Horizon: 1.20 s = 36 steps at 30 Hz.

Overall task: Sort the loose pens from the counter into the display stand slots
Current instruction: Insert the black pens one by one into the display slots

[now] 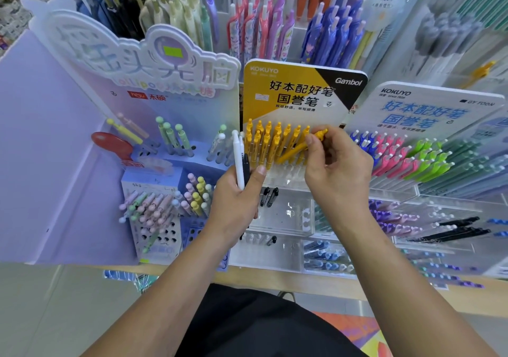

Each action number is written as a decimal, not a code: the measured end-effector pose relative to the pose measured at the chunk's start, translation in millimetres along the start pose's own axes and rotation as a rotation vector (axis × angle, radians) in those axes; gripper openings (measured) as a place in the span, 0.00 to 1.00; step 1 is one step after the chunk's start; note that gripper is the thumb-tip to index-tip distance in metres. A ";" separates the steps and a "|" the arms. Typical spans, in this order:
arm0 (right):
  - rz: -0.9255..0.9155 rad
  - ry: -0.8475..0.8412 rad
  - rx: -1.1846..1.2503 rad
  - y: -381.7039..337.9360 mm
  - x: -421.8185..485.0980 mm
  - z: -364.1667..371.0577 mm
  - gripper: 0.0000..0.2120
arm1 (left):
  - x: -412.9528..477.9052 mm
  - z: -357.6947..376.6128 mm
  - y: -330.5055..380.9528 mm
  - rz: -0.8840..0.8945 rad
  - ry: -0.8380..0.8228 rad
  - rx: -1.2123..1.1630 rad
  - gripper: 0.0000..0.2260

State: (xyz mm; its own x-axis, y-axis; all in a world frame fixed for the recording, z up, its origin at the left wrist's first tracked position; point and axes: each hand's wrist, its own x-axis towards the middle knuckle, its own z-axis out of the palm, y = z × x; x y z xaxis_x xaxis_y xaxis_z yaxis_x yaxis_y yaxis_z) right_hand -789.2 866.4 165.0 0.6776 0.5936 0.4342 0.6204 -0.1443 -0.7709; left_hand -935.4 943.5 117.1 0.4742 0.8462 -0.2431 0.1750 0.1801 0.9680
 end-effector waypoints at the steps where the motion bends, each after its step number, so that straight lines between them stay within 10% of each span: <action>1: -0.014 0.016 0.009 -3.5 0.4 -1.0 0.04 | -0.1 -0.7 0.4 0.003 -0.002 0.002 0.13; 17: -0.128 -0.231 -0.184 1.4 -0.4 20.4 0.10 | -1.9 -3.7 2.7 0.032 -0.050 0.039 0.10; 36: -0.209 -0.009 -0.149 -14.5 8.4 8.1 0.07 | -2.5 -0.8 1.8 0.029 -0.038 0.043 0.09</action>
State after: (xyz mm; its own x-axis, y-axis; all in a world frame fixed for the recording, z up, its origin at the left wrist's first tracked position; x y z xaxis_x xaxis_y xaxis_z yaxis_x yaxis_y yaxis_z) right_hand -795.7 879.9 176.1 0.5250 0.6300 0.5722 0.7985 -0.1319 -0.5874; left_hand -936.9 942.1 119.5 0.5120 0.8309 -0.2177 0.1973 0.1329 0.9713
